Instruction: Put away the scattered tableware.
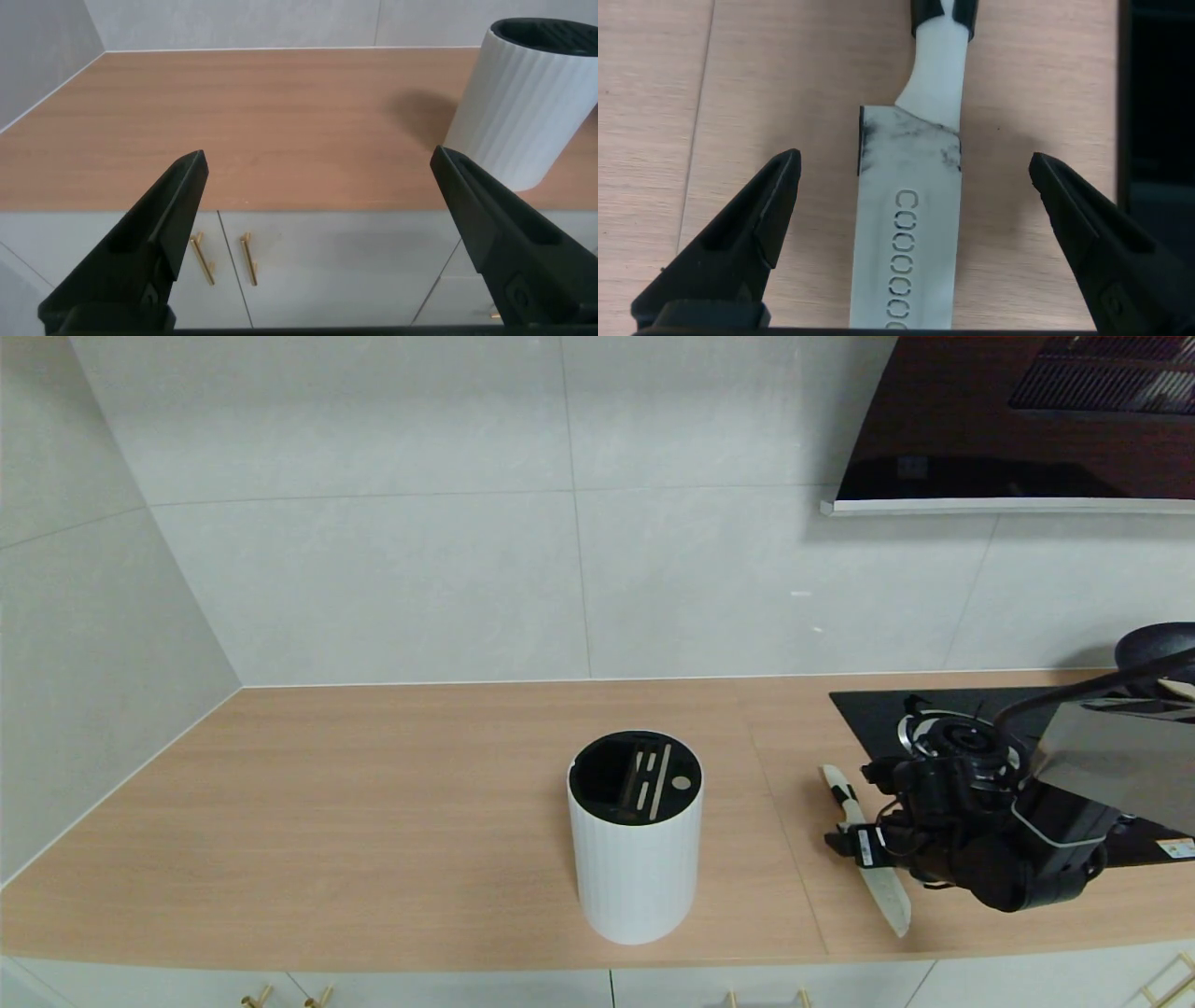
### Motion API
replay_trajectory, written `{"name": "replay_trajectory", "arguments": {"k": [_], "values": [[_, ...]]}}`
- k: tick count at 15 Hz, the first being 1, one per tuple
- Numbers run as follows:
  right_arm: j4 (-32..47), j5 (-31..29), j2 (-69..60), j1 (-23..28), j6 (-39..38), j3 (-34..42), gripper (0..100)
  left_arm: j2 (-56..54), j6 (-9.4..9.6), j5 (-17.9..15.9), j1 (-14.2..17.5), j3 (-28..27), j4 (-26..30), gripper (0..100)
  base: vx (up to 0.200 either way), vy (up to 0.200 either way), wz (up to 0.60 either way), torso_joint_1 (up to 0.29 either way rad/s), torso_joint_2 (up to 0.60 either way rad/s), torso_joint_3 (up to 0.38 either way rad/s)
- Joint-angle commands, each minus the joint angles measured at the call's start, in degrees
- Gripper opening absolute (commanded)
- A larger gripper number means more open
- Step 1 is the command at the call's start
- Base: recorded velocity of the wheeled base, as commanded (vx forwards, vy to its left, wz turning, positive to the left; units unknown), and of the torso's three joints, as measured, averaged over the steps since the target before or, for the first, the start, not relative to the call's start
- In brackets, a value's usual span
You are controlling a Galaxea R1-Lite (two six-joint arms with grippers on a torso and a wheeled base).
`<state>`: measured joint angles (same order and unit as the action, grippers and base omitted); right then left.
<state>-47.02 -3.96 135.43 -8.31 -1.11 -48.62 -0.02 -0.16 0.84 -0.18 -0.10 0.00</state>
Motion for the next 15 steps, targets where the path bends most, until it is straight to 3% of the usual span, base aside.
{"name": "replay_trajectory", "arguments": {"k": [1,9,10,15], "values": [[0.0,0.0,0.3,0.0,0.0,-0.1,100,0.0,-0.02,0.0,0.0,0.0,0.0,100,0.0,0.0,0.0,0.0,0.0,0.0],[-0.1,-0.1,1.8,0.0,-0.8,-1.0,100,0.0,-0.02,0.0,0.0,0.0,0.0,100,0.0,0.0,0.0,0.0,0.0,0.0],[-0.1,-0.1,1.9,0.0,-0.8,-1.0,0,0.0,-0.02,0.0,0.0,0.0,0.0,100,0.0,0.0,0.0,0.0,0.0,0.0],[0.0,-0.1,2.7,0.0,-0.7,-1.1,0,0.0,-0.02,0.0,0.0,0.0,0.0,100,0.0,0.0,0.0,0.0,0.0,0.0]]}}
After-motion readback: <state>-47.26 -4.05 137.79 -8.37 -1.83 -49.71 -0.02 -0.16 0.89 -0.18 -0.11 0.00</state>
